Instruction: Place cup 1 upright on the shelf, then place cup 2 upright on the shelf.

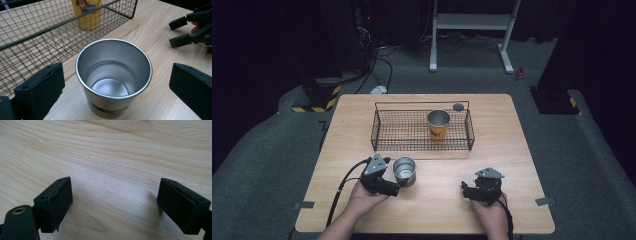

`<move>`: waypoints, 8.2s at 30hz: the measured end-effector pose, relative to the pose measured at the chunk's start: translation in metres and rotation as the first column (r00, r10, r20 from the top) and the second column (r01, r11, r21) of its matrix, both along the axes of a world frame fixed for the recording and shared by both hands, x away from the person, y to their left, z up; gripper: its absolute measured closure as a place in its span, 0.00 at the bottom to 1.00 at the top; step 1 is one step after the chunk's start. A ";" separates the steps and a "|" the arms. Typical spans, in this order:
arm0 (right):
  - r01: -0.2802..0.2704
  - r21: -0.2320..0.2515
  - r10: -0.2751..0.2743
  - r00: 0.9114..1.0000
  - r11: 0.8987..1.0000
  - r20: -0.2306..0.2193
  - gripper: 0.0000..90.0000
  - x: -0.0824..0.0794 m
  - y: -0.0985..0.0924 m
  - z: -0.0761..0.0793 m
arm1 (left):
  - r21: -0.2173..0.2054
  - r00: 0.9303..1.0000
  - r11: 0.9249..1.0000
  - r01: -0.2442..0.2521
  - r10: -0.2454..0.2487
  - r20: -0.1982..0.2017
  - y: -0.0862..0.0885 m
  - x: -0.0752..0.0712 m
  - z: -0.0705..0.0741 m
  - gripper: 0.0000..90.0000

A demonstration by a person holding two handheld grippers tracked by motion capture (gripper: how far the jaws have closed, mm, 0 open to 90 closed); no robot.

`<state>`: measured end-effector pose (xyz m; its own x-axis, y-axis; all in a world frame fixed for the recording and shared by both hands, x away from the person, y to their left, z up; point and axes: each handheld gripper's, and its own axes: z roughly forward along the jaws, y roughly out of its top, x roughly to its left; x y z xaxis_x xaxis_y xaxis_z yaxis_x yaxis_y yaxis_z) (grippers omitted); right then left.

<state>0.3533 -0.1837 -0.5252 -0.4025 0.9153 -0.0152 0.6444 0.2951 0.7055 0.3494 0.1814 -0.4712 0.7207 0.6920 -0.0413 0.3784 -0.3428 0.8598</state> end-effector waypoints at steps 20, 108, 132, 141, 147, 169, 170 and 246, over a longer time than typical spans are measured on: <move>0.010 0.000 -0.010 1.000 1.000 0.000 0.15 -0.002 0.000 0.000 | -0.011 0.999 1.000 0.020 -0.020 -0.033 -0.012 0.010 -0.019 0.00; -0.023 0.002 0.023 1.000 1.000 -0.003 0.14 -0.005 0.000 0.000 | -0.123 0.981 0.976 -0.177 0.185 0.057 0.007 0.056 0.047 0.21; -0.041 0.002 0.041 0.999 0.999 -0.007 0.13 -0.004 0.000 0.000 | -0.083 0.958 0.959 -0.273 0.278 0.068 0.007 0.106 0.068 0.21; -0.055 -0.001 0.055 0.998 0.998 -0.006 0.13 -0.003 0.001 0.000 | -0.090 0.952 0.949 -0.301 0.304 0.030 0.002 0.130 0.060 0.21; -0.056 -0.002 0.056 0.998 0.998 -0.006 0.13 -0.003 0.001 0.000 | -0.102 0.944 0.939 -0.329 0.330 0.001 0.001 0.144 0.049 0.21; -0.059 0.000 0.059 0.998 0.998 -0.008 0.13 -0.003 0.001 0.000 | 0.008 0.922 0.927 -0.375 0.374 -0.102 -0.006 0.168 0.016 0.21; -0.059 0.000 0.059 0.998 0.998 -0.008 0.13 -0.003 0.001 0.000 | 0.016 0.921 0.927 -0.375 0.374 -0.111 -0.007 0.169 0.015 0.21; -0.064 0.002 0.064 0.998 0.998 -0.009 0.13 -0.004 0.001 0.000 | 0.066 0.931 0.935 -0.349 0.354 -0.090 0.007 0.135 0.043 0.00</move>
<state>0.3496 -0.1823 -0.5250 -0.4607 0.8875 -0.0092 0.6307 0.3347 0.7001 0.4847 0.1880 -0.4281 0.4248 0.9033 -0.0602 0.5642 -0.2122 0.7979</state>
